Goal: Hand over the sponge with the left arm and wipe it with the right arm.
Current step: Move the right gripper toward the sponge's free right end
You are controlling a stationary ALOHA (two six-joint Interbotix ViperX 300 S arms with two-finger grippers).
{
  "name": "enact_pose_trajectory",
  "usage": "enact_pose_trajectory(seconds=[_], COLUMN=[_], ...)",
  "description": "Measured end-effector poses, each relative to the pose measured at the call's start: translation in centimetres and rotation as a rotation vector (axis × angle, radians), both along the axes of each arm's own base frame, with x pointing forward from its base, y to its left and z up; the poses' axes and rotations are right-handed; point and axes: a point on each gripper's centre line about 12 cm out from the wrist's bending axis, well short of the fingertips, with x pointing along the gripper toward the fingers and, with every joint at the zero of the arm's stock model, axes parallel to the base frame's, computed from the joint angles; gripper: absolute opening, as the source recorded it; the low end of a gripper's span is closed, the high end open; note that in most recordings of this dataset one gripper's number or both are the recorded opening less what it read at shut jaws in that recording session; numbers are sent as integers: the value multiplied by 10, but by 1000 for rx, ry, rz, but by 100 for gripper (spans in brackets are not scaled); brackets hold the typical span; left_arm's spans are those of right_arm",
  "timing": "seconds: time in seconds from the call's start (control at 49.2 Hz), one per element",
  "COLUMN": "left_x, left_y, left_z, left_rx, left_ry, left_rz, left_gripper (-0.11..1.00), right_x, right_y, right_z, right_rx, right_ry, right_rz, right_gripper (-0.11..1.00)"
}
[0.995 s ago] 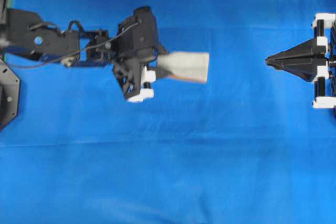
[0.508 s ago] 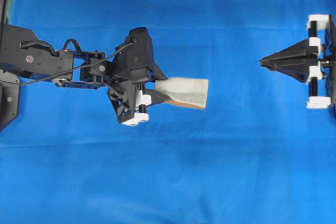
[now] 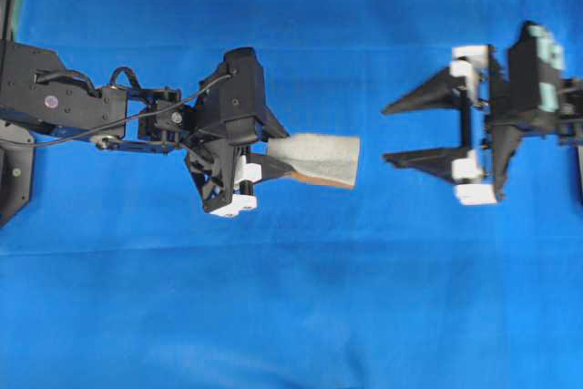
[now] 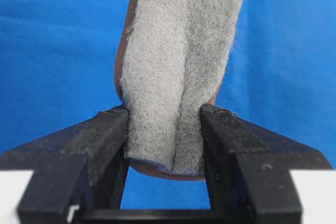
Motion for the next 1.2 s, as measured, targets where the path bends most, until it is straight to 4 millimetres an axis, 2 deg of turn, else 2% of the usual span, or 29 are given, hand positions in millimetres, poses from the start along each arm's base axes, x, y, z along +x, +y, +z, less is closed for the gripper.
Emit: enact_pose_trajectory(seconds=[0.203,0.345,0.731,1.198], left_x=[-1,-2,-2,-2], left_y=[2,4,6,7], left_z=[-3,-3,-3,-3], left_rx=[-1,1,2,4], left_ry=[8,8,9,6], left_rz=[7,8,14,16], left_gripper=[34,34,33,31], right_x=[36,50,57,64], right_y=[0,2,3,5], right_z=[-8,-11,-16,-52], right_rx=[2,1,8,47], right_ry=[48,63,104,222], right_rz=[1,8,9,-2], right_gripper=[72,72,72,72])
